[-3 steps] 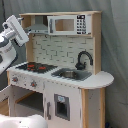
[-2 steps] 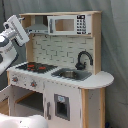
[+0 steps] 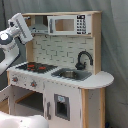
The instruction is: Play with the kitchen
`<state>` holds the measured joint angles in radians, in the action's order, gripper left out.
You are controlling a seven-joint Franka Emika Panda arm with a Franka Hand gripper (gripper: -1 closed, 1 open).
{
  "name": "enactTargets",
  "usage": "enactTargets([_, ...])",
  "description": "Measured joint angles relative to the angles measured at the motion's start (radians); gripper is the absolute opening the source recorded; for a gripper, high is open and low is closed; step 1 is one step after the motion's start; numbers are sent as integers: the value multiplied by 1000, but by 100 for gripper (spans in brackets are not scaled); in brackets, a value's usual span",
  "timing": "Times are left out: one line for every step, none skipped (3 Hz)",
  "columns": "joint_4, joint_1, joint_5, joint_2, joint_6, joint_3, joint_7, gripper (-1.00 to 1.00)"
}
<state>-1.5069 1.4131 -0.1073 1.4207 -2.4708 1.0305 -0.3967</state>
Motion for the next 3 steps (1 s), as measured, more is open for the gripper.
enactTargets([0, 3, 0, -6, 1, 0, -5, -100])
enactTargets([0, 29, 0, -65, 39, 10, -47, -100])
enactTargets([-1, 52, 5, -69, 116, 37, -102, -100])
